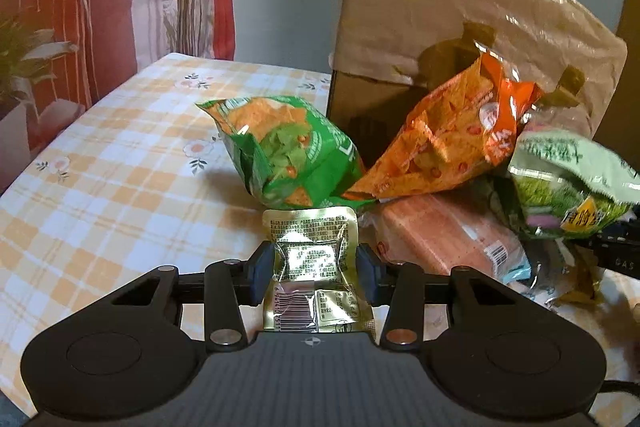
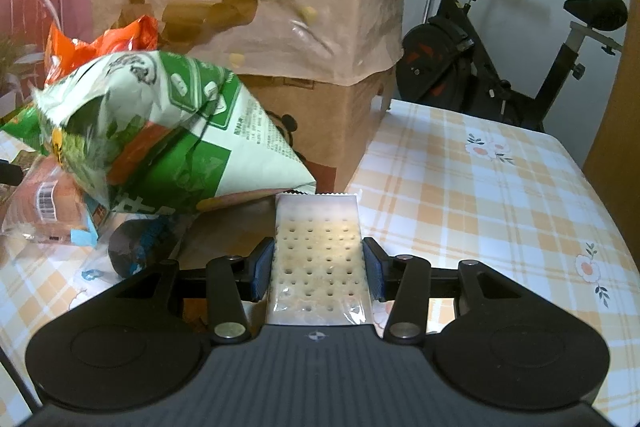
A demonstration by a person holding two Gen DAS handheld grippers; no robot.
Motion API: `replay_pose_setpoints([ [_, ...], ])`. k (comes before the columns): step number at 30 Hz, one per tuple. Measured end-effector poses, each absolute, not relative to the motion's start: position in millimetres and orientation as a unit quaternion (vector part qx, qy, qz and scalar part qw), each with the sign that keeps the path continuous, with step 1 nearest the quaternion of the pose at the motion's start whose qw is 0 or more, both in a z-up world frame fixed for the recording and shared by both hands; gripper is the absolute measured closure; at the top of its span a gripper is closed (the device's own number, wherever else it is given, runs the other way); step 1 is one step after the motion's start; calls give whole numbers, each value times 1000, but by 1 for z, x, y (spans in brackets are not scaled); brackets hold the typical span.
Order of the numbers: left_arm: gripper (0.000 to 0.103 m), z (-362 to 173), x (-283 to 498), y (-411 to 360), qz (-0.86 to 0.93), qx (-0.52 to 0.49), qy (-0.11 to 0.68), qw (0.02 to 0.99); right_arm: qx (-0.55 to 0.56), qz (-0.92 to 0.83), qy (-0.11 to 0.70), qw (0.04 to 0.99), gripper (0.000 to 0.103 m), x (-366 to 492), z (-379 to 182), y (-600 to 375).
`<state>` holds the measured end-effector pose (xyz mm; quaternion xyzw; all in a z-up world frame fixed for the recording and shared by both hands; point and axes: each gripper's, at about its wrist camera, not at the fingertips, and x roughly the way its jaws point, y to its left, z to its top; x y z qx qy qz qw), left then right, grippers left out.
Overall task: Organize snacks
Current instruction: 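Grasp the gold sachet with the left gripper and lift it, then carry both packets over the box and open both grippers to drop them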
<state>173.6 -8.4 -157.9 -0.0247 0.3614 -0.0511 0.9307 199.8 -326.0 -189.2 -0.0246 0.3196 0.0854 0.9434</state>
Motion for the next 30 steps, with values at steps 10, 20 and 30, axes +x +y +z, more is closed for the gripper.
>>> replay_pose_setpoints([
  [10,56,-144,169,-6,-68,-34,349,934,9,65,300,952,54,192,-183,-339],
  [20,56,-119,159,1,-105,-60,307,944,70,42,294,952,54,184,-174,-359],
  [30,55,-64,189,-16,-135,-29,228,964,83,22,258,962,54,153,-127,-365],
])
